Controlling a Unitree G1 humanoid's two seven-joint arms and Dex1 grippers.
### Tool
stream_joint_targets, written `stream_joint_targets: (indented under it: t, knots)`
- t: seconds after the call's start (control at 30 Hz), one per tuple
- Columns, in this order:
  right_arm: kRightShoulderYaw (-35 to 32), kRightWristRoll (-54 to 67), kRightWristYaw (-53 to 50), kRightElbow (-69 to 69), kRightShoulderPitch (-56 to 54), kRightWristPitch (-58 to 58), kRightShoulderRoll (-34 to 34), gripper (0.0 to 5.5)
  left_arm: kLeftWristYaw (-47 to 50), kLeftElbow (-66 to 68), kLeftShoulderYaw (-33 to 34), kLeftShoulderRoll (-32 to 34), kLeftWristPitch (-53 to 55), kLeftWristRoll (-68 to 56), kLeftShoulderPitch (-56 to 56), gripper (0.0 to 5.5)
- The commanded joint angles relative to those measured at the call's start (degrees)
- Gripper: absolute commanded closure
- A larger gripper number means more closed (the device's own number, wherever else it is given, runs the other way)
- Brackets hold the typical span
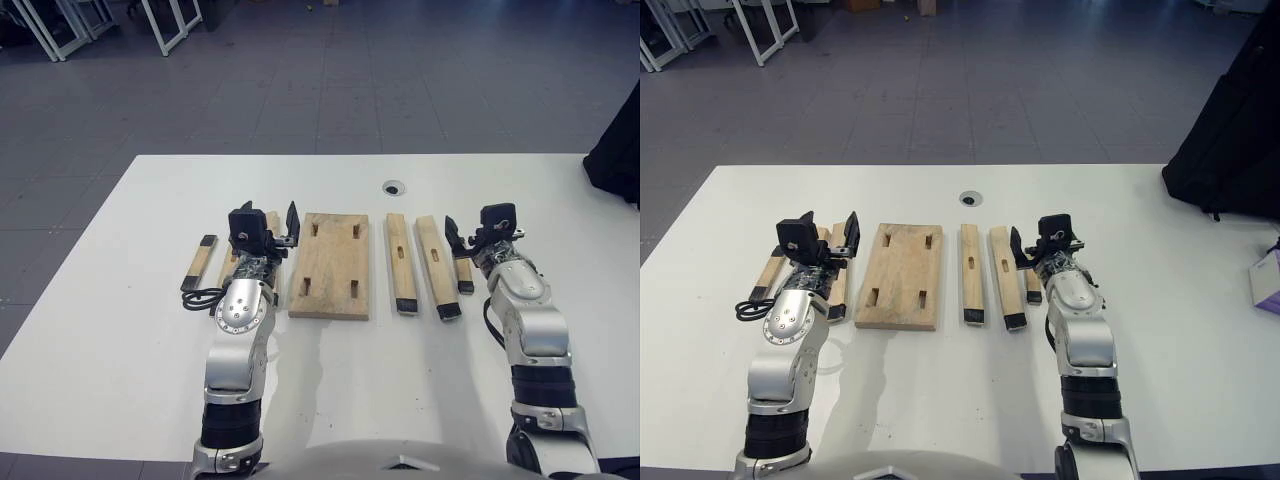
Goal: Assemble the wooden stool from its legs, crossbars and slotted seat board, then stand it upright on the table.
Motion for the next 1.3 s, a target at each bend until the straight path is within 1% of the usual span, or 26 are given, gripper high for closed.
stream_joint_targets:
  t: [0.03,0.1,0.13,0.23,0.3,0.4,0.53,0.63,0.8,0.87,1.07,1.17,1.3]
  knots:
    - [-0.48,0.16,-0.73,0.38,-1.01,2.08,-0.03,1.31,1.0,1.99,0.05,-0.21,0.65,0.97,-0.45,1.62]
    - [-1.24,1.94,-1.17,-0.36,-0.59,3.95,1.73,1.31,1.17,2.33,-0.37,0.51,0.19,2.4,-0.58,1.62]
    - [-1.28,2.81,-1.42,-1.1,-0.3,5.02,2.83,1.31,0.77,2.49,0.45,0.53,0.03,1.47,-0.67,1.62]
    - [-1.94,4.55,-2.61,-3.6,0.99,8.04,4.95,1.31,-0.13,2.31,5.45,0.62,1.66,-3.28,-2.21,1.62]
    - [-3.05,6.28,-2.97,-4.4,2.18,8.5,6.76,1.31,-1.92,2.9,5.67,2.47,1.97,-3.85,-3.66,1.62]
    - [-2.75,6.68,-4.43,-4.29,1.5,8.07,8.68,1.31,-4.27,2.65,5.65,4.45,2.56,-4.98,-5.64,1.62]
    - [-1.7,2.48,-5.62,-2.23,1.28,-0.2,6.7,1.31,-5.24,2.74,6.89,4.23,1.63,-7.22,-5.87,1.62]
    - [-1.61,2.33,-4.85,-2.03,1.39,-2.15,5.87,1.31,-5.79,2.45,6.17,3.85,0.97,-7.96,-5.2,1.62]
    - [1.62,-0.01,-4.61,-4.25,-0.62,-11.95,5.94,1.31,-5.18,3.27,6.67,3.37,0.06,-8.36,-4.9,1.62]
    - [1.67,-0.42,-5.23,-3.52,-1.76,-14.19,6.11,1.31,-4.75,3.98,6.65,3.83,-0.77,-7.4,-5.76,1.62]
    - [1.18,-0.23,-6.17,-2.55,-0.97,-18.32,6.54,1.31,-4.21,4.36,5.97,4.55,-1.65,-5.45,-8.7,1.62]
    - [2.11,-0.67,-5.9,-2.69,-1.34,-18.2,6.58,1.31,-2.66,2.12,8.24,3.28,-0.71,-7.1,-7.44,1.62]
    - [2.49,-7.92,-9.03,-2.54,2.84,-17.07,3.31,1.31,-1.43,0.67,8.14,2.77,-0.91,-6.63,-6.31,1.62]
